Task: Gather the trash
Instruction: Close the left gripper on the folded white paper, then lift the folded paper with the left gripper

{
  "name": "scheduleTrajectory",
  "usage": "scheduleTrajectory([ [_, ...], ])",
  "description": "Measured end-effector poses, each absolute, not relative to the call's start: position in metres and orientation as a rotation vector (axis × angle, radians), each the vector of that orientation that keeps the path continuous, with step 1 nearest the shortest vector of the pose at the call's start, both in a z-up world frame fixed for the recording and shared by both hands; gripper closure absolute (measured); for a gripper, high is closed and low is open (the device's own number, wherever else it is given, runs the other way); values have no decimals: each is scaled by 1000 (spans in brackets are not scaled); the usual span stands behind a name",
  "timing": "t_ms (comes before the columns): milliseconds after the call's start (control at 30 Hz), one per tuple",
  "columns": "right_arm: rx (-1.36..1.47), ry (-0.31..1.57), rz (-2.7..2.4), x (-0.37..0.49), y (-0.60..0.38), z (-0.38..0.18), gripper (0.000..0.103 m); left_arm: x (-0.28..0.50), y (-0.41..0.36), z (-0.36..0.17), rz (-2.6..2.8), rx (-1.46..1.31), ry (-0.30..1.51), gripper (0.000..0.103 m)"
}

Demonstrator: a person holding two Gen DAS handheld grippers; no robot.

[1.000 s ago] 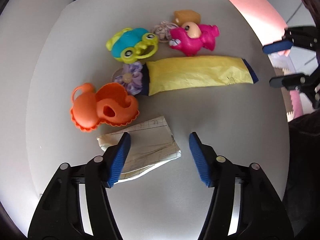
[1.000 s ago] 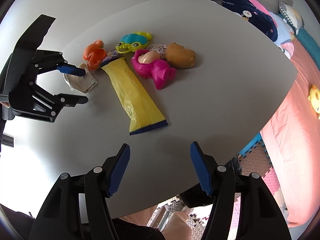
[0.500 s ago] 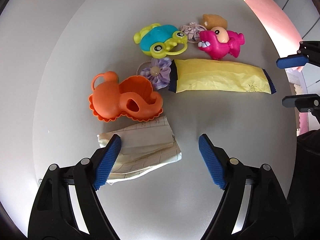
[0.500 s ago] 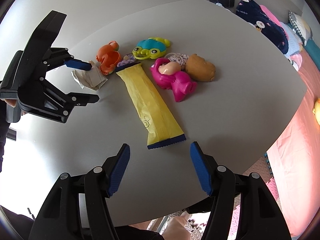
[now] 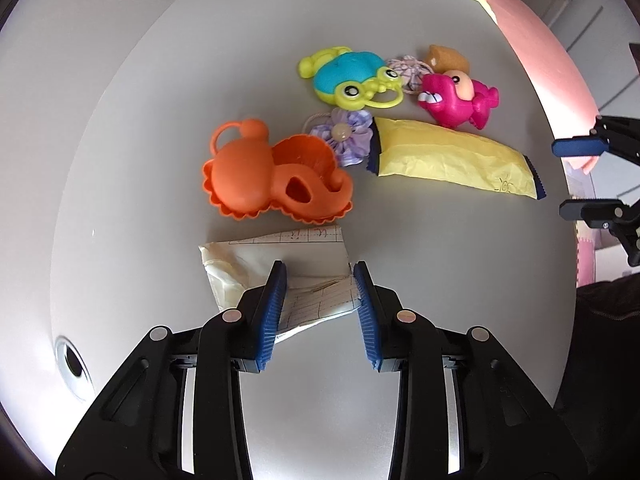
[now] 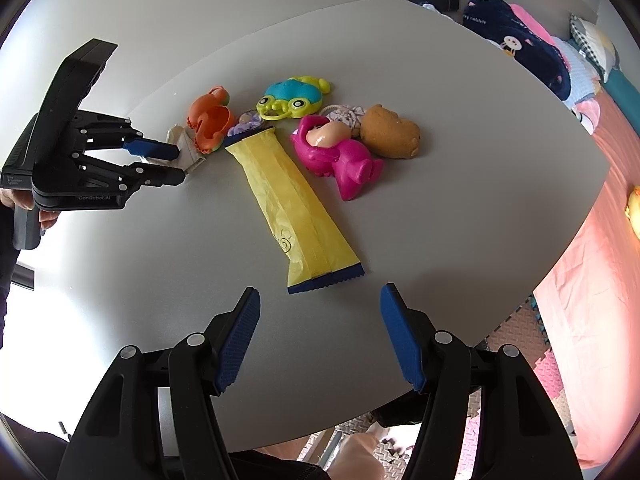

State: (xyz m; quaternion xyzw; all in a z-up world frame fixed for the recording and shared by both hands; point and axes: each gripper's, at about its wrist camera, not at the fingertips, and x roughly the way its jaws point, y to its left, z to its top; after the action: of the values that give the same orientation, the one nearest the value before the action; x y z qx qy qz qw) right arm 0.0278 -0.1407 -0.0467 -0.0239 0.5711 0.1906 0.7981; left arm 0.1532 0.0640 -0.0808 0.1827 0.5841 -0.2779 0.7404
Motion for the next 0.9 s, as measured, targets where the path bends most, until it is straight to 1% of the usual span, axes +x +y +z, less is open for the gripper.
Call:
scheduleTrajectory([
  [100,-58,1221,416,28,-139,-46,40,151,79,-81,-532,266,1320,69],
  [133,-59,1220,419,29,-139,-46,40,150,82,-80,-517,237,1328,71],
  [167,-60,1217,420,28,-138,-46,40,147,83,-78,-509,217,1322,73],
  [233,-61,1214,424,29,-138,-45,40,141,84,-77,-473,183,1319,83],
  [400,-62,1206,444,29,-136,-43,40,128,91,-72,-420,40,1308,91],
  [633,-69,1194,480,28,-130,-41,40,131,132,-58,-428,-187,1298,95],
  [767,-71,1184,495,28,-128,-38,40,126,147,-56,-416,-244,1286,98],
  [867,-69,1174,501,28,-127,-36,40,131,142,-57,-398,-224,1287,98],
  [900,-66,1171,503,28,-127,-35,40,121,139,-42,-395,-210,1299,98],
])
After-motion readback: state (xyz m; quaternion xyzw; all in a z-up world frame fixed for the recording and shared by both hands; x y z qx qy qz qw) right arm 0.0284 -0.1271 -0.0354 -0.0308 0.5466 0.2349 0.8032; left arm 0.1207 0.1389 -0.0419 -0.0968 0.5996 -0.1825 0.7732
